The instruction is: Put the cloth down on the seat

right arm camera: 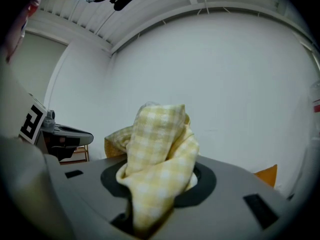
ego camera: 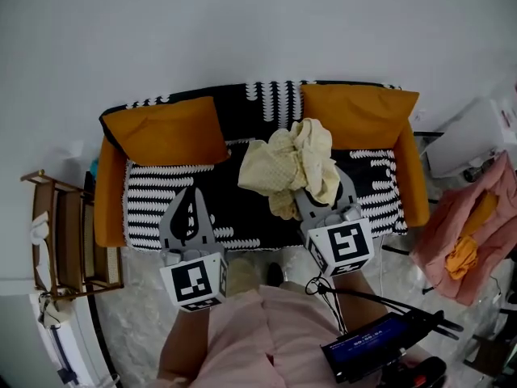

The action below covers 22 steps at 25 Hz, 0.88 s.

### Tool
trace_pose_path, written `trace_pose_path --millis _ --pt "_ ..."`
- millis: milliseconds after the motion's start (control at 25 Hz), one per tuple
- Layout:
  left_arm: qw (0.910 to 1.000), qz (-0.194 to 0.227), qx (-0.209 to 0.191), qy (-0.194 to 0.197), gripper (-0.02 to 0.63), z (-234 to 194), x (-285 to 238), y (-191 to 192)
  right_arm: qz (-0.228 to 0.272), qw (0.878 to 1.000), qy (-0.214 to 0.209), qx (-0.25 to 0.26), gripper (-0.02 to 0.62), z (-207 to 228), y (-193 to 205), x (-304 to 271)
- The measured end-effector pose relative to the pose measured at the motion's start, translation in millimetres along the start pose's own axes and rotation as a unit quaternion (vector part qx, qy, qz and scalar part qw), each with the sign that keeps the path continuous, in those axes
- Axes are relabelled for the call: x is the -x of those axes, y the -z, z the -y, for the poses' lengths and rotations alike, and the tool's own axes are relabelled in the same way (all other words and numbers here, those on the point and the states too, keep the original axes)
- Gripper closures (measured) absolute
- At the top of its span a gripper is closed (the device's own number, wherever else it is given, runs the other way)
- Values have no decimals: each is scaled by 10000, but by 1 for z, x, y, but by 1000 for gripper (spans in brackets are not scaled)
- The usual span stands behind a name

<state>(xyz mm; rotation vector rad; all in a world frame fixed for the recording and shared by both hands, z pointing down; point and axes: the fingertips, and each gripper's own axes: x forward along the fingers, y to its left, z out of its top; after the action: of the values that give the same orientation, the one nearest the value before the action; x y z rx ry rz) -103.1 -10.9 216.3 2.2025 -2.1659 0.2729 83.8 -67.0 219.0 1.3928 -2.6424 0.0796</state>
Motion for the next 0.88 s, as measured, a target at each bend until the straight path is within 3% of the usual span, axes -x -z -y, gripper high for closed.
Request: trace_pose_path --millis 360,880 --pt "9991 -272 113 315 580 -29 -72 30 -477 9988 116 -55 433 7 34 -77" --pt "9940 -919 265 531 580 -64 -150 106 -1388 9900 44 -253 430 7 131 -148"
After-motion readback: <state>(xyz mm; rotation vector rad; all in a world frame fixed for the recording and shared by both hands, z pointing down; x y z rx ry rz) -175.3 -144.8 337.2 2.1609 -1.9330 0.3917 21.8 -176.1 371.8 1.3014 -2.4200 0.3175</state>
